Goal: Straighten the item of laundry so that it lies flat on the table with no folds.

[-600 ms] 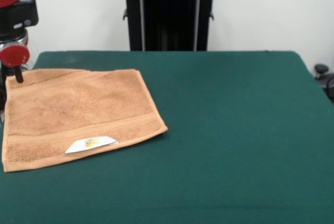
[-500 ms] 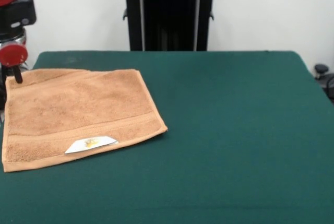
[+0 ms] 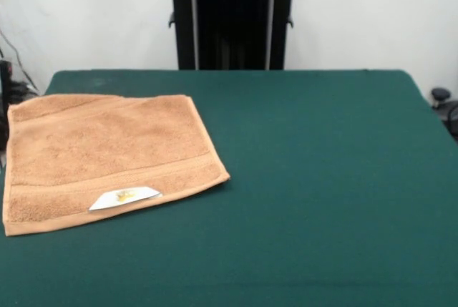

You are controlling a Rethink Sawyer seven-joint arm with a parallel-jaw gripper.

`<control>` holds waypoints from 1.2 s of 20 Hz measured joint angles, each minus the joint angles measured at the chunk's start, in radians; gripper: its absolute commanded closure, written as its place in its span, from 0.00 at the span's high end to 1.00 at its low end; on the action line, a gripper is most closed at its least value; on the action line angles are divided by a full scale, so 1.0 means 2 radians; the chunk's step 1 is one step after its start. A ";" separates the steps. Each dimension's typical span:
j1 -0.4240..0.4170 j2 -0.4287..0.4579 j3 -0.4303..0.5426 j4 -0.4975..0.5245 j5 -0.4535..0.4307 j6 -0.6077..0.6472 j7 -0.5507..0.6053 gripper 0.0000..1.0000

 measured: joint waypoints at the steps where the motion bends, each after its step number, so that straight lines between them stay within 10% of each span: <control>1: -0.001 0.000 0.000 0.000 0.000 0.000 -0.002 0.00; 24: 0.081 -0.022 0.010 0.005 -0.003 0.000 -0.017 0.00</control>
